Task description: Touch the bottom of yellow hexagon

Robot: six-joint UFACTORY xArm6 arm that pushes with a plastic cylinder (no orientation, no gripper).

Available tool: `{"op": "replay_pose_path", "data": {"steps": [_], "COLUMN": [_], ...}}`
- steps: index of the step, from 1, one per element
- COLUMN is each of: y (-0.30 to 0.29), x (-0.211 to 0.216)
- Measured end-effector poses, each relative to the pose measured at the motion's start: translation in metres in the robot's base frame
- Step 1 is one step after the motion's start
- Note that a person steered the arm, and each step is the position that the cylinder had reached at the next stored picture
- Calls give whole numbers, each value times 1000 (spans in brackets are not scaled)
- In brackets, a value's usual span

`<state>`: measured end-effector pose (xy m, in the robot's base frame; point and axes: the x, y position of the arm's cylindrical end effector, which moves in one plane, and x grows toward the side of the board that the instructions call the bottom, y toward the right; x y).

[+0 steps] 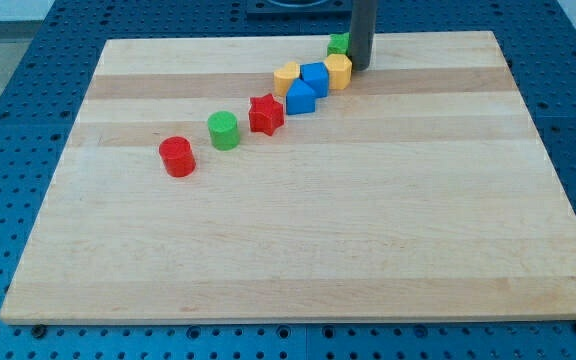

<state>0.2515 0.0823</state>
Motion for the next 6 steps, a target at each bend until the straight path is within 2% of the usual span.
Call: {"op": "replay_pose_path", "data": {"steps": [1, 2, 3, 4, 6], "y": [-3, 4, 20, 0, -43], "x": [-15, -2, 43, 62, 51]}}
